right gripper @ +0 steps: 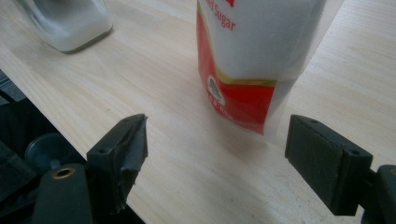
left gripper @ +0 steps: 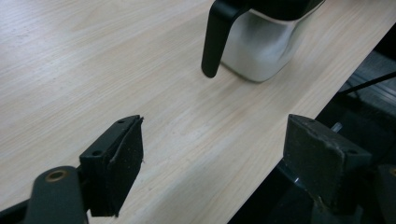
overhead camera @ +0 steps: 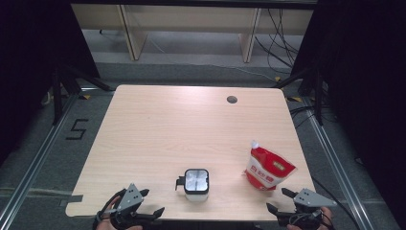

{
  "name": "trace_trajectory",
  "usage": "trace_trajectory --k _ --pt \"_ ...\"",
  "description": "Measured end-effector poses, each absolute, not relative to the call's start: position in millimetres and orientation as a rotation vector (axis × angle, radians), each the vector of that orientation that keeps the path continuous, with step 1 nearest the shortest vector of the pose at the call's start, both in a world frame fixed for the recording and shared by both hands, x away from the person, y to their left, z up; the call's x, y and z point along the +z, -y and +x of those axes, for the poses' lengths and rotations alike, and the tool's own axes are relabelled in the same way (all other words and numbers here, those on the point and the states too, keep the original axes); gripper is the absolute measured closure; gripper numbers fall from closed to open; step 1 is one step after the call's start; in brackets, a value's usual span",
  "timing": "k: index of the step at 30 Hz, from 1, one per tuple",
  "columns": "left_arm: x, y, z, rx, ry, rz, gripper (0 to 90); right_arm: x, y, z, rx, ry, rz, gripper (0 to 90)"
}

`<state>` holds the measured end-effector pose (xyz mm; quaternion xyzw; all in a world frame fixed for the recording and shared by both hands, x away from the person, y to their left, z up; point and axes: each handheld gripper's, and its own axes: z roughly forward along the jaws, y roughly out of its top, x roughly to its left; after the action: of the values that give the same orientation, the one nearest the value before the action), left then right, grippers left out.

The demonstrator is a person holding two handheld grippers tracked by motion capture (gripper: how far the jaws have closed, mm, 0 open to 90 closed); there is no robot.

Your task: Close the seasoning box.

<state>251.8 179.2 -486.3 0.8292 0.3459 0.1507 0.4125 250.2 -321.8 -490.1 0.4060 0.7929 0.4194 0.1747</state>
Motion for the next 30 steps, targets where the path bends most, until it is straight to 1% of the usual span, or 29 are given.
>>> trace_trajectory --k 2,4,6,7,8,13,15,18,20,21,22,23,24,28,29,30 --pt "-488.7 -180.8 250.7 0.361 -0.899 2.066 17.5 -489.7 321.1 249.0 1.183 -2.255 1.182 21.1" --pt "-489.4 -185.0 252.5 0.401 -0.87 2.098 16.6 -490.4 322.0 250.8 1.186 -2.245 1.145 20.9" --pt "-491.2 -185.3 250.8 0.386 -0.884 2.092 16.2 -490.0 321.2 249.5 1.18 -2.253 1.178 20.6" --pt "-490.9 -185.8 251.7 0.4 -0.862 2.096 16.1 -490.0 321.0 249.3 1.18 -2.254 1.178 20.6" --pt "-491.1 -184.6 250.7 0.395 -0.883 2.077 16.2 -489.8 323.3 251.8 1.163 -2.251 1.11 20.5" --pt "-491.0 -188.7 252.8 0.441 -0.821 2.142 16.2 -490.5 322.2 252.3 1.169 -2.264 1.104 19.5" --pt "-492.9 -185.5 249.5 0.385 -0.874 2.115 16.1 -490.5 322.3 252.5 1.165 -2.266 1.095 19.5" --pt "-493.3 -185.4 249.4 0.39 -0.879 2.105 16.1 -490.5 322.4 252.7 1.165 -2.263 1.092 19.3" --pt "-492.8 -187.4 251.6 0.409 -0.847 2.126 16.1 -491.1 322.7 253.4 1.162 -2.26 1.085 19.3" --pt "-493.9 -186.6 252.2 0.413 -0.85 2.109 16.1 -490.8 322.7 253.0 1.166 -2.264 1.092 19.3" --pt "-495.3 -184.4 250.3 0.393 -0.89 2.079 16.2 -490.9 322.7 253.1 1.166 -2.264 1.093 19.3" --pt "-494.7 -185.8 250.3 0.4 -0.894 2.109 16.2 -490.6 320.2 249.7 1.17 -2.256 1.156 19.3" --pt "-493.8 -187.6 252.7 0.414 -0.843 2.142 16.1 -490.7 320.7 250.5 1.17 -2.259 1.138 19.3" --pt "-493.8 -187.8 252.3 0.407 -0.852 2.136 16.1 -489.8 323.0 251.8 1.165 -2.264 1.115 19.3" --pt "-494.4 -187.0 251.0 0.4 -0.888 2.118 16.1 -489.9 323.2 252.0 1.165 -2.264 1.114 19.3" --pt "-493.6 -188.4 252.8 0.427 -0.864 2.128 16.1 -490.5 322.9 252.0 1.169 -2.258 1.118 19.3"
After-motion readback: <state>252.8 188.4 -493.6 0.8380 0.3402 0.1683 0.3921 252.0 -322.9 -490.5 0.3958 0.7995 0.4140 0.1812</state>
